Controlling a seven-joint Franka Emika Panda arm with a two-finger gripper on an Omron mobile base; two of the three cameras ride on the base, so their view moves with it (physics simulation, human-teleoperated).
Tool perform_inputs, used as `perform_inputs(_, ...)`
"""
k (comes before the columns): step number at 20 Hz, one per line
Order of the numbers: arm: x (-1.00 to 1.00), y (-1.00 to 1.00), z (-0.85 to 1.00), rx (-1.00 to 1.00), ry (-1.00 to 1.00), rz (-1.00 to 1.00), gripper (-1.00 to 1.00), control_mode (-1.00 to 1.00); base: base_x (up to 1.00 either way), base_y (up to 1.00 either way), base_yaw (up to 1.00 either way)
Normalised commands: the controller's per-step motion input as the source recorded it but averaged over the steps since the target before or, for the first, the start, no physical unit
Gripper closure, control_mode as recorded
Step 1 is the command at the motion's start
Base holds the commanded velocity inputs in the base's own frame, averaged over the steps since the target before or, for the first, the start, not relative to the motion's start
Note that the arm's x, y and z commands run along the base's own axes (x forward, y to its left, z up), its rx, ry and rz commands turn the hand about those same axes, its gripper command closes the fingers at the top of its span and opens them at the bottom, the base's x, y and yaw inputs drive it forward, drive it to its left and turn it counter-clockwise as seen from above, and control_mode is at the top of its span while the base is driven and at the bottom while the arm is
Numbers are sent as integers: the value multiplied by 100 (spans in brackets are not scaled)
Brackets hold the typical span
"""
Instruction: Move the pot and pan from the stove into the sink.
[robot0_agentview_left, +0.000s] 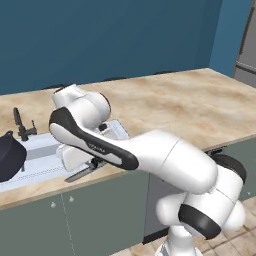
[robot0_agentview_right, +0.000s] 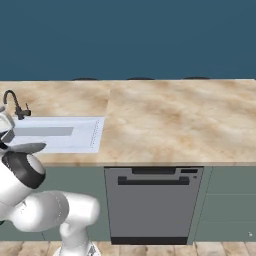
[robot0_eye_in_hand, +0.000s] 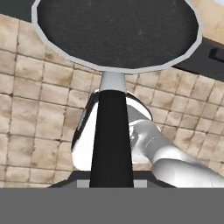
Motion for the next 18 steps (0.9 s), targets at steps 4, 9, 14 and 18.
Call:
perform_inputs(4,-27,-6,-9,-11,-37,18,100,-100,0,0,0)
perform_inputs(9,11,-8,0,-7,-45,14,100,-100,0,0,0)
perform_inputs(14,34,-1,-7,-6,-32,12,100,-100,0,0,0)
perform_inputs(18,71,4,-18,-5,-14,5,100,-100,0,0,0)
